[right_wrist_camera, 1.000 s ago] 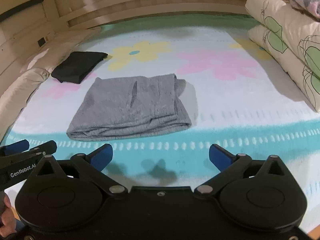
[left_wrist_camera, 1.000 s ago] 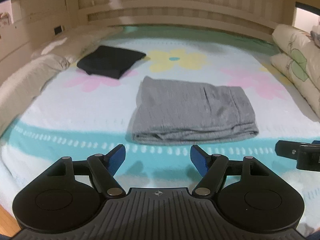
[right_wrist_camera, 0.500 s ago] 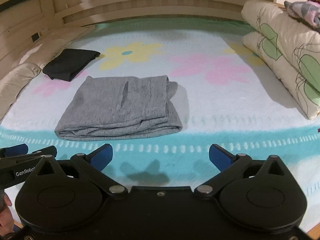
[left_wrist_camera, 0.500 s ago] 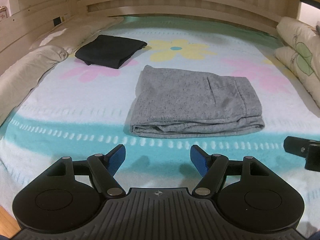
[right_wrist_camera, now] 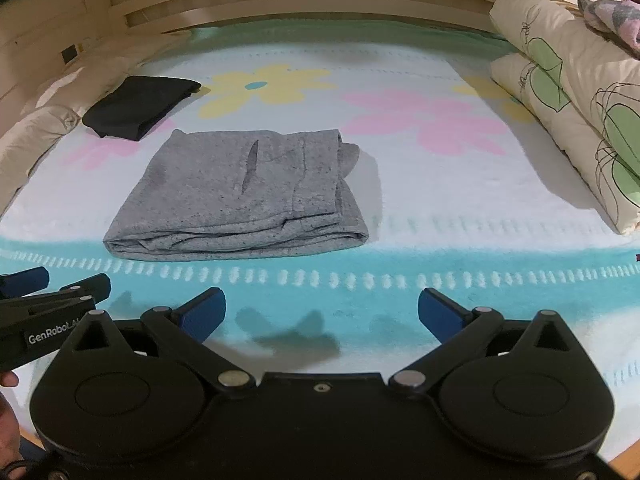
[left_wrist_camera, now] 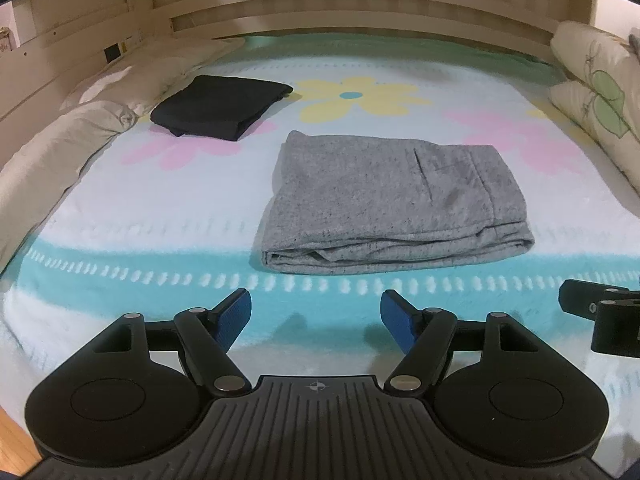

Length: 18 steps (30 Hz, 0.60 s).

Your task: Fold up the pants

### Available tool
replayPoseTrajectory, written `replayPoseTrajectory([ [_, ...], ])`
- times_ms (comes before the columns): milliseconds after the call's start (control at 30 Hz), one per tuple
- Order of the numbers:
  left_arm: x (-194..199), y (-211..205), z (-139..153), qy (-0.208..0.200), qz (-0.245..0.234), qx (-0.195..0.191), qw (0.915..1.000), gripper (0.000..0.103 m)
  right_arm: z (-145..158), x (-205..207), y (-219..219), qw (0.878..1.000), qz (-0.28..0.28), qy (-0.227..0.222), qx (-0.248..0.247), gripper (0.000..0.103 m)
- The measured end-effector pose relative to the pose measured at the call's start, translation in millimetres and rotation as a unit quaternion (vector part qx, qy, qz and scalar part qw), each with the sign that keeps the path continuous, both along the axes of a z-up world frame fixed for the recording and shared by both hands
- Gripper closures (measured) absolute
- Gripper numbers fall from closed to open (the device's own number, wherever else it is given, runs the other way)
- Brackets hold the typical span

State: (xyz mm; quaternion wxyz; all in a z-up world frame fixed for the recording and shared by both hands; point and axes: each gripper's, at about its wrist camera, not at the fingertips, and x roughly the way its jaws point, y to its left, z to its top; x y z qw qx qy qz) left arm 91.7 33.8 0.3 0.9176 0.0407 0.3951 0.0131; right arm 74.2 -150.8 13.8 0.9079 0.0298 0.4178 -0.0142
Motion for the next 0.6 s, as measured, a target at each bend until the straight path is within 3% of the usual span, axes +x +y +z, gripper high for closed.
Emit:
replayPoseTrajectory([
  [600,-2.8,-6.2,-1.0,0.0,-0.012,0.013,0.9998,0.033,-2.3,-0.4,-0.9,1.0,0.0,0.002,-0.011,0.001],
])
